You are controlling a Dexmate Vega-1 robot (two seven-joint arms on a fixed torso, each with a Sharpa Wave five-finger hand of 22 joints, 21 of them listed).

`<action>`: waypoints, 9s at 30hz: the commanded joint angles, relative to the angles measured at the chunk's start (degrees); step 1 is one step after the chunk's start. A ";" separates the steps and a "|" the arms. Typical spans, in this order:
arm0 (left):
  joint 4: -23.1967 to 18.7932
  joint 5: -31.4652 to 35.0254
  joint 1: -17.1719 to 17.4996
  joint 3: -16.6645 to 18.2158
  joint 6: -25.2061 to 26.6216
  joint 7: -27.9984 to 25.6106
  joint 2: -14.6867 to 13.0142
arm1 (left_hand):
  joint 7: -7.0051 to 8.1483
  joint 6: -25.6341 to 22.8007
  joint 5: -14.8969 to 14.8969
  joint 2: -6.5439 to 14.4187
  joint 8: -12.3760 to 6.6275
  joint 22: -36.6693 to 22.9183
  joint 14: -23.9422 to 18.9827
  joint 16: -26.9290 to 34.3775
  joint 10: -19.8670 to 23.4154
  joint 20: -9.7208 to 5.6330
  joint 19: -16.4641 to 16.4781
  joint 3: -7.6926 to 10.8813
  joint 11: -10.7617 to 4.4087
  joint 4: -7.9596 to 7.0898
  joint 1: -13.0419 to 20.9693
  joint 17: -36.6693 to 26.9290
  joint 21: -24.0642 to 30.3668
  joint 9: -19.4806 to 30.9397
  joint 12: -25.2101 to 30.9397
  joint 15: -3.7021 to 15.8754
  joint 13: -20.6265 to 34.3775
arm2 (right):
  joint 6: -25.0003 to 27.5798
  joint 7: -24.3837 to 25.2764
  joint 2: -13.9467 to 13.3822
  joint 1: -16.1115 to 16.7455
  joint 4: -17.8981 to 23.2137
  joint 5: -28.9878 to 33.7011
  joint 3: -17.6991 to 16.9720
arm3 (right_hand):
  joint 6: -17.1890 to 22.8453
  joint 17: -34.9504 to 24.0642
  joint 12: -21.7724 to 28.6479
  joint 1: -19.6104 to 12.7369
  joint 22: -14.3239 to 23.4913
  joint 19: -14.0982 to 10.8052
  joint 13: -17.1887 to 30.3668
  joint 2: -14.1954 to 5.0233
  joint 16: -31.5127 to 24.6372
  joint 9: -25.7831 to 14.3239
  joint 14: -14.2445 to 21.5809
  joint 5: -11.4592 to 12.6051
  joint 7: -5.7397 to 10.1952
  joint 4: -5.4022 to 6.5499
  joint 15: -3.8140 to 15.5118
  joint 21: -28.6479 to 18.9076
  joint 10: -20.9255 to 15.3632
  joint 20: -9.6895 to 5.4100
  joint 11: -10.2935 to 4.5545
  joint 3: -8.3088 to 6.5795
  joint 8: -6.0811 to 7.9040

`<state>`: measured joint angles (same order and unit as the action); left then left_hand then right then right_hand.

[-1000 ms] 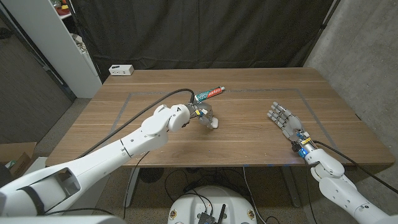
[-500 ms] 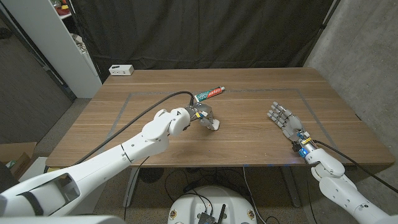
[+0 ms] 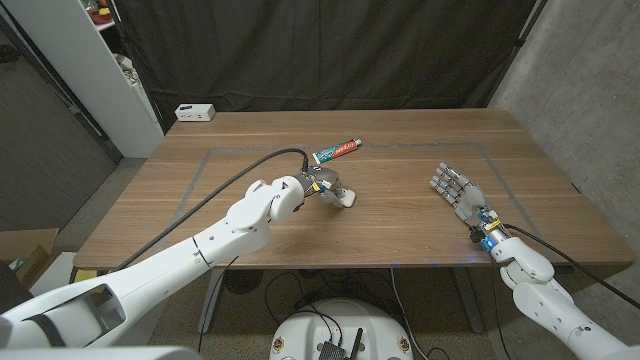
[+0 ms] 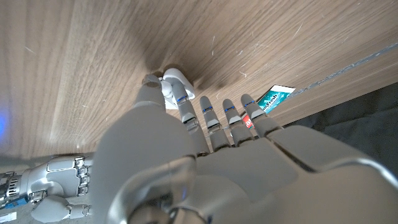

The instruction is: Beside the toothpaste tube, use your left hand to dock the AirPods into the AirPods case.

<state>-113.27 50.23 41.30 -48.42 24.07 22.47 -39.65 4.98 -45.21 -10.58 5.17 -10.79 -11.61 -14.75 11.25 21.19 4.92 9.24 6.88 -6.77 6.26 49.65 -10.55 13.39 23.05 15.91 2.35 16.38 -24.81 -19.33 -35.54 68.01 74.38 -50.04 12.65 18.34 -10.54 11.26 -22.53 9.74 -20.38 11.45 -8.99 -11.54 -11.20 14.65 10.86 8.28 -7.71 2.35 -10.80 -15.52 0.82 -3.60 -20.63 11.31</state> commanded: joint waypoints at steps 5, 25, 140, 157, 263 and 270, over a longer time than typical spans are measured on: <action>0.27 -7.95 0.67 2.72 0.95 -1.18 -0.04 | -1.92 1.23 0.18 -1.29 0.51 -0.21 0.40 0.01 -0.29 0.01 0.11 -1.17 1.26 -0.45 -2.08 -0.32 0.35 -1.49 -0.23 4.33 -0.24 | 0.56 0.17 -0.54 0.08 0.42 0.04 -0.13 | 0.00 -0.26 0.17 -0.02 0.18 0.21 0.19 -0.25 -0.21 -0.01 0.28 0.29 0.20 -0.07 4.57 -0.17 -0.21 0.90 -0.28 -0.45 -0.12; -2.00 -10.31 -0.87 1.63 2.32 -2.25 -1.76 | -2.70 -1.04 -0.04 -2.02 0.00 -0.23 -0.31 0.23 2.05 0.35 0.48 -1.60 2.98 -0.32 -3.10 -0.29 0.55 -5.08 -0.26 4.02 -1.56 | 2.55 -1.46 -0.90 -2.18 -1.22 -0.47 0.26 | 0.06 -0.36 0.18 0.11 0.22 0.30 0.19 -0.29 -0.28 0.01 0.15 0.28 0.26 0.06 4.06 -0.24 -0.23 1.62 -0.24 -0.45 -0.10; -4.03 -11.02 -3.20 0.72 13.18 4.66 -3.93 | 4.36 29.16 -8.07 -8.43 1.11 0.66 12.73 -0.64 -13.29 2.35 -6.08 -12.08 2.51 -3.73 -12.67 -0.21 -1.36 -11.76 -3.02 0.85 -2.13 | 7.74 -4.43 -2.68 -5.59 -3.33 -0.78 1.02 | -0.12 -0.59 0.21 0.89 0.33 0.86 0.21 -0.12 -0.58 0.04 -0.09 0.21 0.15 0.43 3.25 -0.45 -0.20 3.12 -0.18 -0.50 -0.11; 3.47 -12.19 -1.90 -1.17 -0.96 -5.12 -6.89 | 7.50 66.67 -20.90 -6.20 1.37 0.36 16.46 -0.45 -22.74 0.73 -6.22 -19.32 2.25 -5.52 -11.32 -0.50 -1.01 -12.46 -4.00 0.65 -1.20 | 6.21 -2.05 -1.45 -5.06 -2.30 -0.36 0.80 | -0.17 -0.60 0.20 0.93 0.34 0.98 0.21 -0.16 -0.60 0.05 -0.13 0.22 0.23 0.44 3.37 -0.43 -0.16 3.15 -0.04 -0.54 -0.12; -0.46 -0.79 9.39 10.34 -15.84 -11.50 -11.20 | 7.33 51.34 -14.96 5.50 1.63 0.09 21.47 0.05 -29.63 1.02 -8.81 -11.41 4.99 -11.97 2.17 -0.46 -0.22 -12.49 -2.01 -0.74 -2.52 | 2.13 -1.17 2.90 -5.66 -4.91 0.11 2.19 | -0.08 -0.62 0.26 1.33 0.39 0.89 0.26 0.00 -0.74 0.06 -0.06 0.12 0.09 0.40 3.11 -0.58 -0.38 3.81 0.22 -0.58 -0.09; -1.10 -1.82 10.42 10.77 -14.47 -12.05 -11.39 | 7.57 56.00 -13.85 5.54 1.40 0.02 19.95 0.62 -28.64 1.16 -8.70 -10.50 4.70 -12.48 1.98 -0.63 -0.09 -12.51 -1.61 -1.06 -2.47 | 3.05 -0.81 2.52 -6.25 -4.45 0.61 2.57 | -0.10 -0.62 0.24 1.33 0.40 0.90 0.26 -0.03 -0.73 0.06 -0.11 0.12 0.18 0.39 3.20 -0.58 -0.35 3.80 -0.06 -0.60 -0.10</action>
<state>-112.82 49.10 49.57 -38.93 6.46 13.03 -51.11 12.31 9.64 -24.77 10.43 -9.30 -11.35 5.92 11.25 -7.90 5.73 0.45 -4.01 -1.83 -5.92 51.59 -11.01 12.76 10.38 13.99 1.33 13.83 -23.44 -20.30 -32.38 62.71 69.55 -50.10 14.65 18.13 -11.05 11.26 -21.56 9.99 -19.35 11.58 -9.05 -11.82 -11.20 14.65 10.86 8.49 -7.49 2.35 -10.99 -15.72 4.50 -3.40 -20.86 11.31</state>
